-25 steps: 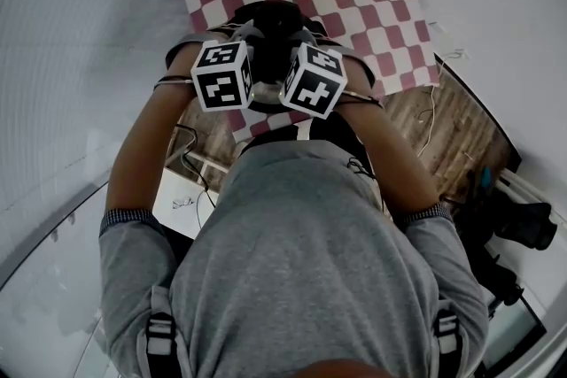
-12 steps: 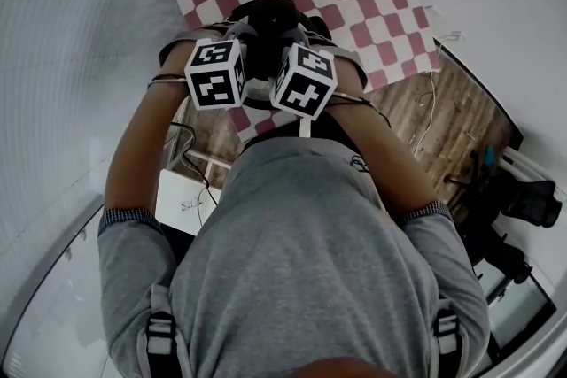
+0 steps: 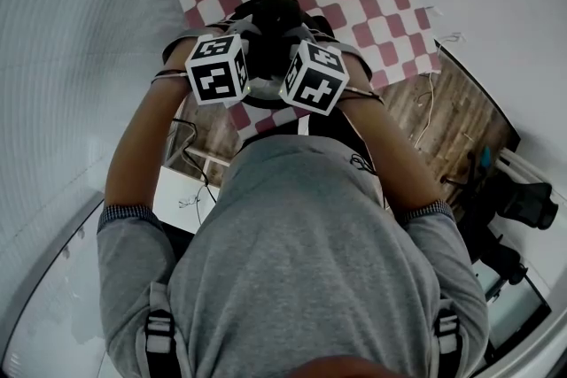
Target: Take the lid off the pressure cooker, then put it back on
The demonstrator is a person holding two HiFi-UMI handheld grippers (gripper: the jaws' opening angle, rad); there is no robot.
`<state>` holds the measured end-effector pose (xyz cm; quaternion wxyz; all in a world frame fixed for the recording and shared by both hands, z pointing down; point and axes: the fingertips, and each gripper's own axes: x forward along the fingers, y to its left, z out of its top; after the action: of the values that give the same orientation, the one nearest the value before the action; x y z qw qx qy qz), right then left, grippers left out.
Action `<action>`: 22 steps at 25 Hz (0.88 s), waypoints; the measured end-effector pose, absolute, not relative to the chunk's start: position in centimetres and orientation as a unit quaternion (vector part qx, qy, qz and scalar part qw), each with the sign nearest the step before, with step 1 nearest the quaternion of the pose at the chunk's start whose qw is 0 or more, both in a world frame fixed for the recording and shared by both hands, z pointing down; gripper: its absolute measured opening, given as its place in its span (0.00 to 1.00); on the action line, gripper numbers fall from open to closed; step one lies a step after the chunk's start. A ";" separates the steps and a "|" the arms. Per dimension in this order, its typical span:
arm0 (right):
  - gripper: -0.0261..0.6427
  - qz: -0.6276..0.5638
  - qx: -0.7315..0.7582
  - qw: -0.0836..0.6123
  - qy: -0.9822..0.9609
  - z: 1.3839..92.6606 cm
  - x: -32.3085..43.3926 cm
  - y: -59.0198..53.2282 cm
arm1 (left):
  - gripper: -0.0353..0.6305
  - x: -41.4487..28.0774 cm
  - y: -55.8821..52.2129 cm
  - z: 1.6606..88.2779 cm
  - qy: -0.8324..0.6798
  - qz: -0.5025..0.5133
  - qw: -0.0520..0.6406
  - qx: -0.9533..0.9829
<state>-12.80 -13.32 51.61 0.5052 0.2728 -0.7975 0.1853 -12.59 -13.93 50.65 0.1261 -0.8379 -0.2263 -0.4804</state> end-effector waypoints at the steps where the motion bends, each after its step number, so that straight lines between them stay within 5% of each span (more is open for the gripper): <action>1: 0.47 0.185 0.269 0.507 -0.798 51.6 -12.8 -13.3 | 0.50 -12.6 -14.0 50.7 -0.222 -0.481 0.117 -0.840; 22: 0.48 0.130 0.133 0.529 -0.828 52.6 -12.6 -13.5 | 0.50 -12.4 -14.3 51.8 -0.131 -0.525 0.027 -0.840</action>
<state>-12.62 -13.49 52.63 0.5292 0.1334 -0.8278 0.1297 -12.42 -14.35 51.85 0.0266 -0.8404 -0.1305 -0.5253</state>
